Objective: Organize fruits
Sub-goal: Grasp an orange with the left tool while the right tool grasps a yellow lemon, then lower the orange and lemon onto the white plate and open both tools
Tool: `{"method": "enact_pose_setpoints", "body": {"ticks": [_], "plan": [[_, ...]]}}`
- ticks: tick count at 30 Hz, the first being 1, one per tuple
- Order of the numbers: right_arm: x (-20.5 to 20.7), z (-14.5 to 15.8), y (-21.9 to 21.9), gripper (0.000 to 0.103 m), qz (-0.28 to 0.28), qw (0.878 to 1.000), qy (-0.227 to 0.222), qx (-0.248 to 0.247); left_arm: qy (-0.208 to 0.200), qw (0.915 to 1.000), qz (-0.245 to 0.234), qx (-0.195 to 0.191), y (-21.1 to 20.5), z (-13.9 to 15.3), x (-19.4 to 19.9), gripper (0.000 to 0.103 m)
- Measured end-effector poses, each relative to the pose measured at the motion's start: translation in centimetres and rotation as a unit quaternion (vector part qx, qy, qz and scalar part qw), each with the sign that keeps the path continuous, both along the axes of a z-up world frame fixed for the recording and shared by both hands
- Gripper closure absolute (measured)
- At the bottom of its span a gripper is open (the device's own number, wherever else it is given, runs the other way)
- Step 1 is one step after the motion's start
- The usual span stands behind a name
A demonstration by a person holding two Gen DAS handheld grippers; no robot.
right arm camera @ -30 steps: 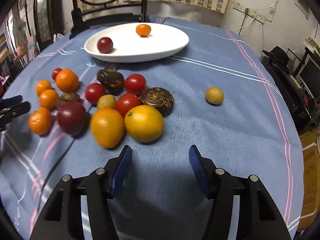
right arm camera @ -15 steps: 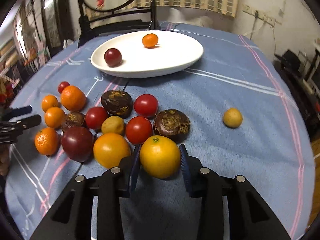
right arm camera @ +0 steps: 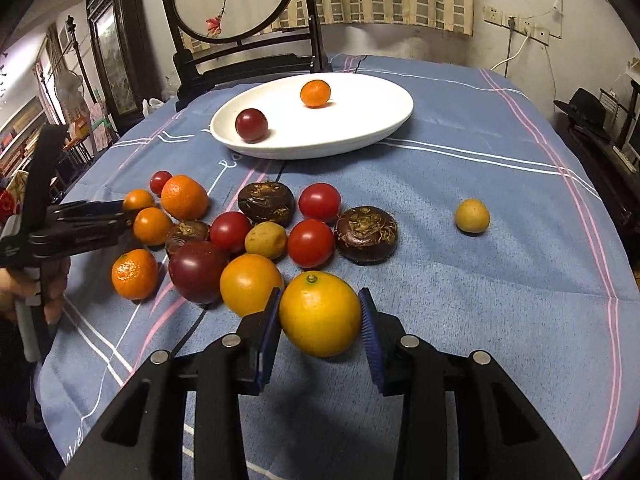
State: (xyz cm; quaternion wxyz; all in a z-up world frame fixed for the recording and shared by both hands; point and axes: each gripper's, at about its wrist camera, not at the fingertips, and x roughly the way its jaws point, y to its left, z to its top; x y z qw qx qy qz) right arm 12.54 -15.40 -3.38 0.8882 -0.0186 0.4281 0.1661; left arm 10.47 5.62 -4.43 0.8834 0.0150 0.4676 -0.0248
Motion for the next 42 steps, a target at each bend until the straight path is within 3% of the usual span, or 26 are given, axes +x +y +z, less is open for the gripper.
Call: {"method": "enact_pose_setpoints", "body": {"ticks": [5,9,15,19,22,29,33,34,35,37,40,42], "plan": [[-0.2,2.0,-0.9,0.065,-0.016,1.000,-0.025,0.004,-0.015,0.9997,-0.018,-0.003,-0.4,1.2,-0.9,0.066],[0.7,5.0,0.1,0.065,0.004,0.998,-0.060,0.000,-0.054,0.9983,-0.017,-0.011,-0.1,4.5,-1.4,0.066],[4.5,9.2,4.3,0.065,0.035,0.993,-0.112,0.012,-0.100,0.9944,-0.013,-0.029,-1.4,8.9,2.0,0.066],[8.5,8.0,5.8,0.065,0.004,0.995,-0.091,0.025,-0.106,0.9937,0.000,-0.034,-2.1,8.9,6.1,0.066],[10.9,5.5,5.8,0.065,-0.021,0.998,-0.054,0.037,-0.085,0.9956,0.015,-0.036,-2.4,7.2,9.2,0.066],[13.3,3.1,4.6,0.065,-0.045,0.996,-0.034,0.068,-0.065,0.9973,0.016,-0.029,-2.7,4.5,12.5,0.066],[13.9,1.8,5.4,0.065,-0.056,0.997,-0.029,0.035,-0.065,0.9970,0.024,-0.033,-2.4,3.4,13.0,0.065],[14.0,1.5,5.6,0.064,-0.052,0.998,-0.024,0.036,-0.069,0.9966,0.031,-0.033,-2.3,3.3,12.9,0.060],[14.1,1.3,5.8,0.063,-0.048,0.998,-0.022,0.039,-0.068,0.9965,0.037,-0.032,-2.2,3.4,12.9,0.042],[13.9,1.2,6.1,0.059,-0.041,0.998,-0.020,0.031,-0.078,0.9951,0.051,-0.033,-1.8,3.6,12.6,0.029],[13.1,1.6,6.1,0.047,-0.039,0.998,-0.036,0.028,-0.083,0.9941,0.054,-0.044,-1.5,4.2,12.0,0.029],[12.4,1.8,5.9,0.047,-0.033,0.998,-0.042,0.027,-0.087,0.9942,0.043,-0.047,-1.6,4.8,11.2,0.029]]}}
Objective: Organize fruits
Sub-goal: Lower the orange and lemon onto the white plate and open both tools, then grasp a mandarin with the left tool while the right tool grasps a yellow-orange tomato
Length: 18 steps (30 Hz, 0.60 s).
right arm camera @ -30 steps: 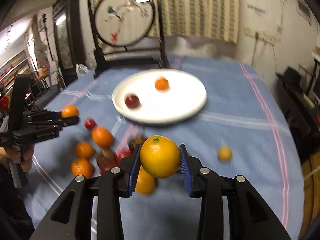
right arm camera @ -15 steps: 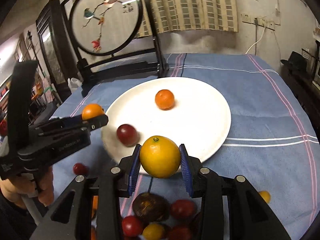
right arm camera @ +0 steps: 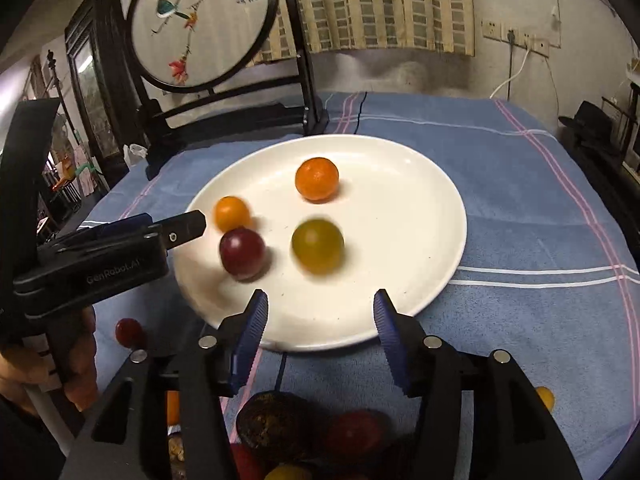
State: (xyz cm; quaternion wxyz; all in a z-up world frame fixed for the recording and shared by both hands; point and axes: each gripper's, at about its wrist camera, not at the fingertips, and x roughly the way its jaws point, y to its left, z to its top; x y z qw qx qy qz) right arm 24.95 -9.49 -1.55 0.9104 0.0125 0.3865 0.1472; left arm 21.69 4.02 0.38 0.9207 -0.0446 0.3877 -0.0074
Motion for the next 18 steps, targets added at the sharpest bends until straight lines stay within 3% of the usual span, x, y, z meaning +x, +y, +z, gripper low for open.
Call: {"method": "enact_pose_setpoints", "body": {"ticks": [5,8,13,18], "plan": [[-0.5,0.6,-0.7,0.045,-0.002,1.000,-0.007,0.005,-0.021,0.9996,-0.009,0.016,-0.4,1.6,-3.1,0.020],[-1.1,0.9,-0.7,0.038,-0.003,1.000,-0.019,-0.005,-0.016,0.9994,-0.025,0.017,-0.5,1.8,-5.2,0.020],[-3.2,1.5,-1.6,0.037,-0.002,1.000,-0.023,-0.005,-0.011,0.9988,-0.045,0.019,-0.4,1.5,-9.0,0.020],[-6.7,0.8,-4.0,0.029,-0.020,1.000,-0.021,0.008,0.000,0.9961,-0.087,0.019,-1.4,0.4,-12.9,0.020]]}}
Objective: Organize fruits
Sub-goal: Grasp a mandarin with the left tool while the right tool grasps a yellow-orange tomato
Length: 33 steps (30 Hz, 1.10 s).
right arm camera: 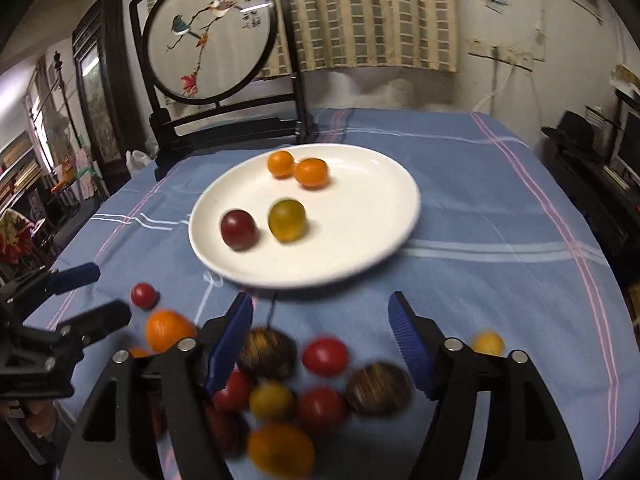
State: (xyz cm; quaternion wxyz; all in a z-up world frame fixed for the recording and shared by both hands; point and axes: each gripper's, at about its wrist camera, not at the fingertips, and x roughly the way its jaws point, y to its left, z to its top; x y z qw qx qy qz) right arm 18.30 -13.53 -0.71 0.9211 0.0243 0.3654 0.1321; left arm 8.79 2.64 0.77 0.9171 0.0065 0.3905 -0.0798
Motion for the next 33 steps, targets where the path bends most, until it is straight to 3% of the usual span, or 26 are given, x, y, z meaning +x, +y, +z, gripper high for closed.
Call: {"method": "enact_pose_setpoints", "body": {"ticks": [6,10,12,13,18,22,27,29,32,33], "plan": [[-3.4,-1.2,-1.9,0.018,0.004,0.999,0.036,0.039,0.033,0.9989,-0.033,-0.002,-1.6,-1.9,-3.2,0.020],[-4.8,-1.2,-2.0,0.013,-0.004,0.999,0.043,0.028,0.048,0.9983,-0.032,-0.002,-2.1,-3.0,-4.3,0.020],[-5.1,-1.2,-2.3,0.011,-0.009,0.998,0.046,0.031,0.057,0.9980,-0.029,0.000,-2.2,-3.5,-4.4,0.031],[-5.3,-1.3,-2.6,0.010,-0.011,0.998,0.052,0.038,0.062,0.9977,-0.029,0.001,-2.2,-3.7,-4.4,0.041],[-5.9,-1.9,-3.4,0.010,-0.014,0.996,0.069,0.048,0.084,0.9958,-0.038,0.002,-2.8,-4.8,-4.2,0.058],[-6.7,-2.7,-2.7,0.010,0.014,0.996,0.089,0.022,0.077,0.9960,-0.042,0.017,-3.4,-5.0,-4.3,0.061],[-7.5,-3.1,-1.1,0.010,0.042,0.995,0.084,-0.019,0.067,0.9973,-0.031,-0.007,-2.5,-3.8,-4.4,0.061],[-7.2,-3.4,-0.8,0.014,0.038,0.995,0.092,-0.030,0.059,0.9978,-0.028,-0.007,-2.2,-3.3,-4.5,0.061],[-6.4,-4.2,-0.5,0.035,0.032,0.992,0.117,-0.037,0.054,0.9981,-0.029,-0.007,-2.0,-3.0,-4.7,0.061],[-6.3,-4.2,-0.2,0.035,0.033,0.992,0.111,-0.047,0.054,0.9981,-0.029,-0.009,-1.9,-3.0,-4.7,0.061]]}}
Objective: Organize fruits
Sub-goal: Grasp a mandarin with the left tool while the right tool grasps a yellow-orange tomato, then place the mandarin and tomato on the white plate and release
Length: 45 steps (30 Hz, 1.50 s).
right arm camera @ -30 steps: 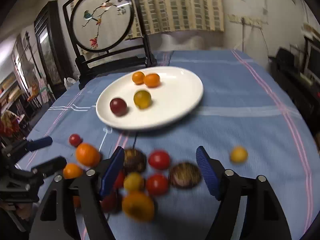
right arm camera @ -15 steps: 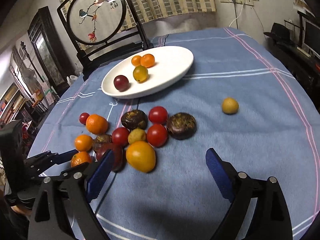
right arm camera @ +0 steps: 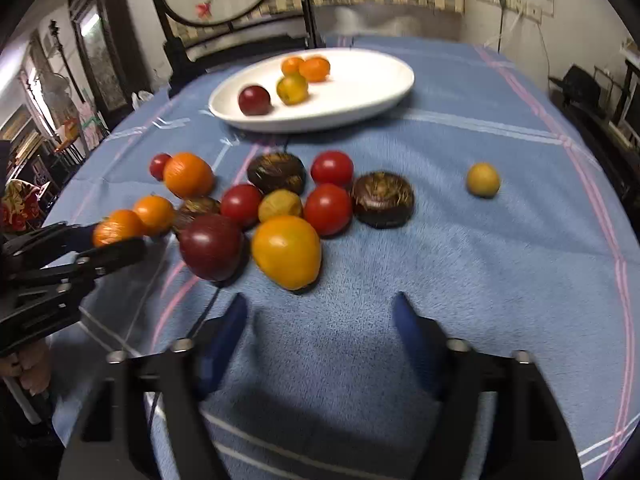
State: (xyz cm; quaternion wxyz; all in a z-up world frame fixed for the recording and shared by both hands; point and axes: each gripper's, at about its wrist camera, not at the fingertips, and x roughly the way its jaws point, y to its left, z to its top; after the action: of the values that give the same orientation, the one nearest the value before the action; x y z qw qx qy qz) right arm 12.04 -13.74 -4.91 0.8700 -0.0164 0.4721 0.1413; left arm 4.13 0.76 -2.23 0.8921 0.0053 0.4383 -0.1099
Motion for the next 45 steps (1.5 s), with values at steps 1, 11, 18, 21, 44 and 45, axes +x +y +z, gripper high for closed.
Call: {"method": "enact_pose_setpoints", "body": {"ticks": [1,11,18,21,44,45], "plan": [[0.1,-0.1,0.3,0.035,0.004,1.000,0.000,-0.008,0.001,1.0000,0.000,-0.002,0.1,-0.1,0.1,0.061],[1.4,0.2,3.1,0.066,0.048,0.998,-0.015,-0.042,0.015,0.9998,-0.008,-0.013,0.0,-1.0,0.3,0.061],[0.1,4.2,1.2,0.066,0.047,0.998,-0.051,0.015,-0.006,0.9993,-0.020,-0.033,0.7,1.8,0.3,0.061],[0.7,6.8,0.9,0.066,0.037,0.995,-0.087,0.026,-0.034,0.9989,-0.018,-0.025,0.6,4.1,1.4,0.061],[14.5,2.8,3.9,0.065,-0.037,0.997,-0.052,0.054,-0.010,0.9972,0.074,-0.007,2.6,1.9,20.1,0.061],[14.7,2.7,3.9,0.065,-0.036,0.996,-0.054,0.054,-0.007,0.9972,0.074,-0.007,2.6,1.6,20.2,0.060]]}}
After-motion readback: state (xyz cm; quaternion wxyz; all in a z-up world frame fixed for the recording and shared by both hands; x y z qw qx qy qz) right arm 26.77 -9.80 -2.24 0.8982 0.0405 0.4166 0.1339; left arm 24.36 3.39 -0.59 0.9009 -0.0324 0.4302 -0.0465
